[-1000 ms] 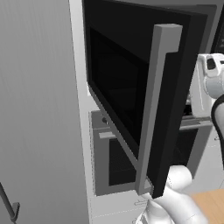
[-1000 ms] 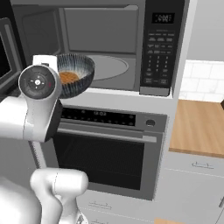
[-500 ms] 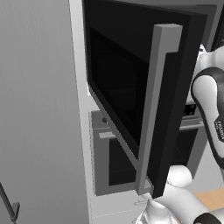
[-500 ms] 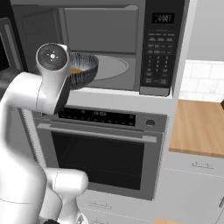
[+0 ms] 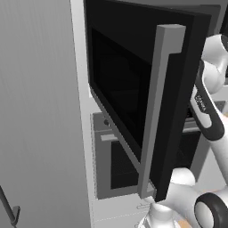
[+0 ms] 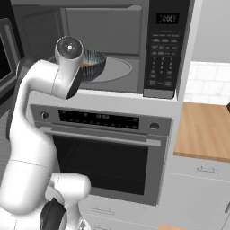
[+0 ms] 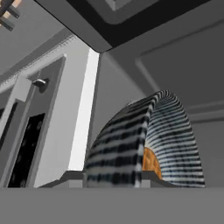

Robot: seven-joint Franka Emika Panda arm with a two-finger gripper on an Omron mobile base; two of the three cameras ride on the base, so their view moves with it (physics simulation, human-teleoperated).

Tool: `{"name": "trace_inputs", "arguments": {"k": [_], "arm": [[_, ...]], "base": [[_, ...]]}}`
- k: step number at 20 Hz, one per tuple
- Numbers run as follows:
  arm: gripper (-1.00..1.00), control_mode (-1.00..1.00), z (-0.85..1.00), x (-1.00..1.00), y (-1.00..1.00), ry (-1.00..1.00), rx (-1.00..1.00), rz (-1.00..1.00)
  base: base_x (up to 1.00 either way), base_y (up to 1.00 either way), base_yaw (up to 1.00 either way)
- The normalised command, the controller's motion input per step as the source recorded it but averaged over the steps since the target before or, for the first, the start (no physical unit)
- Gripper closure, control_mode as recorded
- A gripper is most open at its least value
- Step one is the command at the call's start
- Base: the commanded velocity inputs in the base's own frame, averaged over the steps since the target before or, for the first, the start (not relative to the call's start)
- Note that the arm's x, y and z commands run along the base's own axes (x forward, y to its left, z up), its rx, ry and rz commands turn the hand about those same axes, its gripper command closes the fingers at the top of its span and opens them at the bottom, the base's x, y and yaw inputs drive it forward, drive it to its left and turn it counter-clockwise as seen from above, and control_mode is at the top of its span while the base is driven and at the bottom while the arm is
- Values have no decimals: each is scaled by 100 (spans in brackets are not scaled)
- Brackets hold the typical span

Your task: Open the microwave, place the bowl with waffle inside the microwave, then close the microwave door and turn it on.

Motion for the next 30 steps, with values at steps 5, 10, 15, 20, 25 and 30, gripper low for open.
{"name": "trace_inputs", "arguments": {"k": [5,10,15,20,25,30], "arm": [[100,-100,-4,80,6,6,0,0],[100,-100,-17,85,5,8,0,0],[100,-100,-21,81,1,6,-1,0],[100,-100,-35,69,5,4,-5,0],[-100,-100,-28,38,2,2,-4,0],[-100,-100,6,-40,0,0,0,0]], "base": [[0,0,0],[0,0,0],[0,0,0],[0,0,0],[0,0,0],[0,0,0]]}}
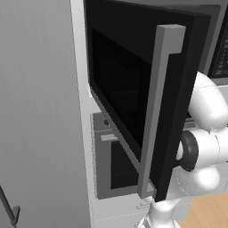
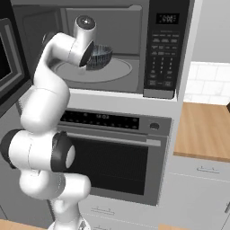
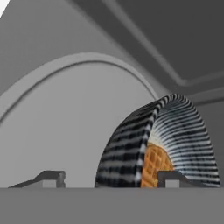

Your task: Open the microwave, place the bowl with waffle inside the microwave, then close the microwave door and turn it on.

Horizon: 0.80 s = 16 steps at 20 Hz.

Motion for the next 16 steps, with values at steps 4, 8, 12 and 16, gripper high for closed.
{"name": "trace_inputs", "arguments": {"k": [4,8,12,16], "arm": [[-100,-100,4,-74,0,-5,0,0],[-100,-100,-13,-71,0,-14,-1,0],[-100,-100,-50,-53,0,-22,-6,0],[-100,-100,-4,-86,-2,-20,-1,0]], "base": [[0,0,0],[0,0,0],[0,0,0],[0,0,0]]}}
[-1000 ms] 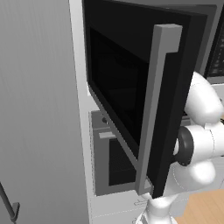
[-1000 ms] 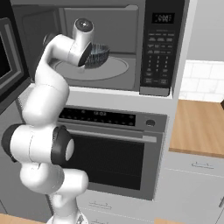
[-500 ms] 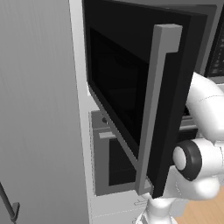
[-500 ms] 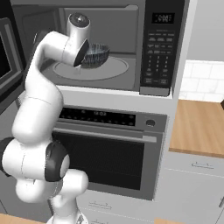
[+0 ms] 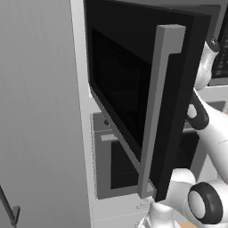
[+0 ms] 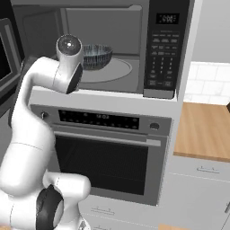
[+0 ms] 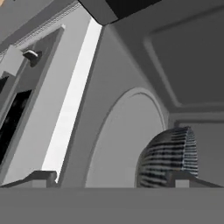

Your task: Open the microwave, place the bowl with waffle inside the microwave, then close the microwave door and turn it on.

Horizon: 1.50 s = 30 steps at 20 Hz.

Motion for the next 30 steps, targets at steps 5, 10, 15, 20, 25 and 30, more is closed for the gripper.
{"name": "trace_inputs", "arguments": {"k": [5,10,15,20,25,30], "arm": [[-100,-100,29,-100,-11,-3,0,0],[-100,-100,52,-100,-19,0,0,0],[-100,-100,31,-100,-5,0,0,-1],[-100,-100,7,-96,0,0,-11,-12],[-100,-100,3,-84,-1,0,-17,-25],[-100,-100,15,-78,-8,0,-13,-29]], "base": [[0,0,0],[0,0,0],[0,0,0],[0,0,0],[0,0,0],[0,0,0]]}}
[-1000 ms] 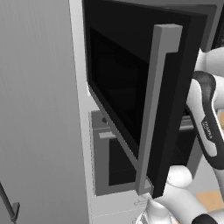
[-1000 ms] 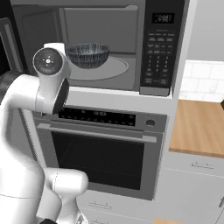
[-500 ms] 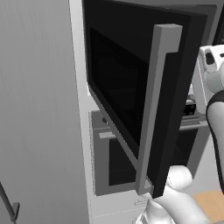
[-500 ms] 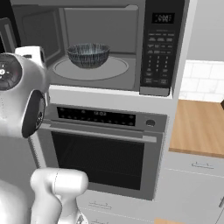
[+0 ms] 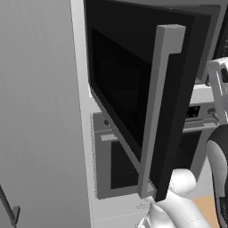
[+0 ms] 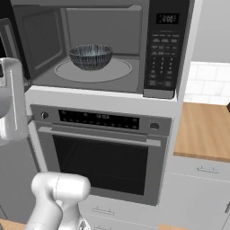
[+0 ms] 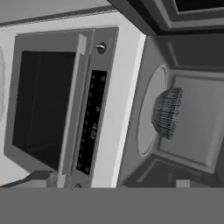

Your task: Open the microwave, place the bowl with waffle inside the microwave, then close the microwave door and turn it on.

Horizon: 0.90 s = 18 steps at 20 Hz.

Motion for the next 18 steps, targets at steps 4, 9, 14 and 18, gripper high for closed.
{"name": "trace_inputs", "arguments": {"k": [4,9,14,18], "arm": [[-100,-100,13,-70,-6,0,-9,-26],[-100,-100,3,-67,0,-1,-8,-24],[-100,-100,0,-83,0,-9,-6,-21],[-100,-100,0,-100,0,-16,-3,-18]], "base": [[0,0,0],[0,0,0],[0,0,0],[0,0,0]]}}
